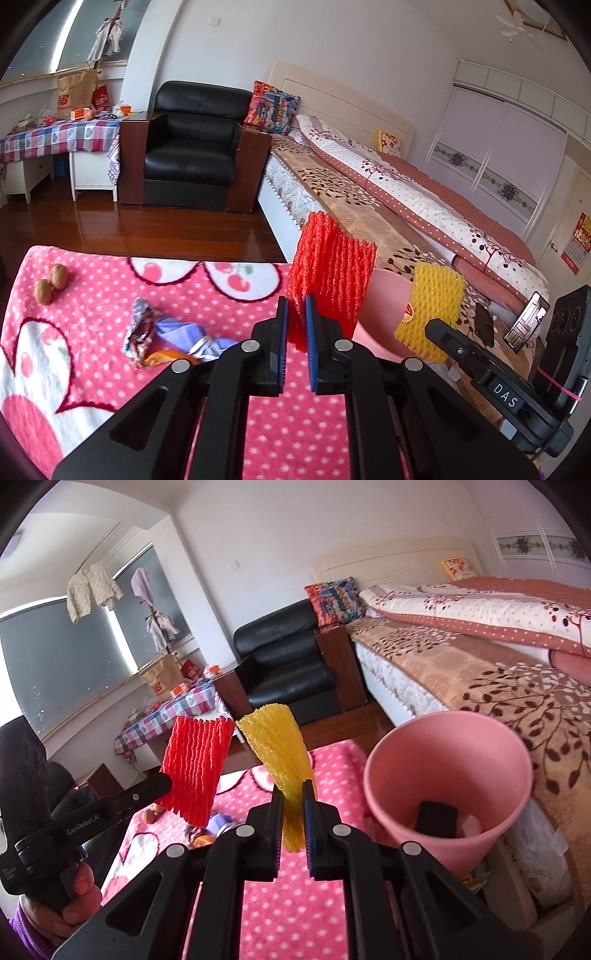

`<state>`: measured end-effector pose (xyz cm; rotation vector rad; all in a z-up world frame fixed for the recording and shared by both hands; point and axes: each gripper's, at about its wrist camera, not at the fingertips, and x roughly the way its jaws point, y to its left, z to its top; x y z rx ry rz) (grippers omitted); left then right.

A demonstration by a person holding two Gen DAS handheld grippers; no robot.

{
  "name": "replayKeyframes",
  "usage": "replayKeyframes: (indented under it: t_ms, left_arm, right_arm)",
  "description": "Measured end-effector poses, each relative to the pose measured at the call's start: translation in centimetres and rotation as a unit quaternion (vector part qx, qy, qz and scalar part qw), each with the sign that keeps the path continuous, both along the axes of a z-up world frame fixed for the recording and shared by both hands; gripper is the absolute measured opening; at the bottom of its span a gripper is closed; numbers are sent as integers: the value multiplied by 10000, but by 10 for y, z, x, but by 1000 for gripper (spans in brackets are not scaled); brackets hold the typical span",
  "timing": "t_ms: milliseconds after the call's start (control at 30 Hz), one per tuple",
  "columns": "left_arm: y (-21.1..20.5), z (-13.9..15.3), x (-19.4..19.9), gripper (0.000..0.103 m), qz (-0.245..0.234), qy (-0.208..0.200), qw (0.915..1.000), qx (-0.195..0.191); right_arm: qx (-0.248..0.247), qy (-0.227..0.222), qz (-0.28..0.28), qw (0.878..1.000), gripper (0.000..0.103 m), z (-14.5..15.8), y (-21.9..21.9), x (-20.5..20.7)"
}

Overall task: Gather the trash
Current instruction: 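Carry the red and yellow mesh pads with both tools over the pink bucket, then open both tools to drop the mesh pads into the bucket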

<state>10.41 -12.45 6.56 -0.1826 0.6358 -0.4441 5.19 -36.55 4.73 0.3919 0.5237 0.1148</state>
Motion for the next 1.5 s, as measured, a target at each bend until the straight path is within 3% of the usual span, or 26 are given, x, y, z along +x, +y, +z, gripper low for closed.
replayKeyframes:
  t_ms: [300,567,800,1067,1133,1200,1267,1500]
  left_arm:
    - [-67,0,23,8,-407,28,9990,165]
    - [-115,-24,40,8,-626,235,9967,461]
    - [-141,-51,54,8,-680,482,9937,744]
    - [-153,-68,60,8,-794,593,9918,800]
    - [-152,-70,60,9,-837,620,9915,780]
    - [-153,-71,61,9,-858,639,9915,745]
    - [-153,-71,62,12,-904,685,9909,722]
    - [-138,-59,59,18,-858,649,9923,613]
  right_arm:
    - [63,164,-573,9982,9,-14,-54,13]
    - [4,378,-857,9956,10,-35,-89,31]
    - [86,593,-921,9939,10,-58,-107,47]
    - [85,767,-947,9925,10,-72,-111,57]
    - [52,810,-969,9920,13,-74,-111,59]
    - [41,872,-999,9912,33,-75,-111,60]
    - [37,879,-1031,9908,44,-75,-110,58]
    - [-24,840,-1023,9912,45,-65,-103,48]
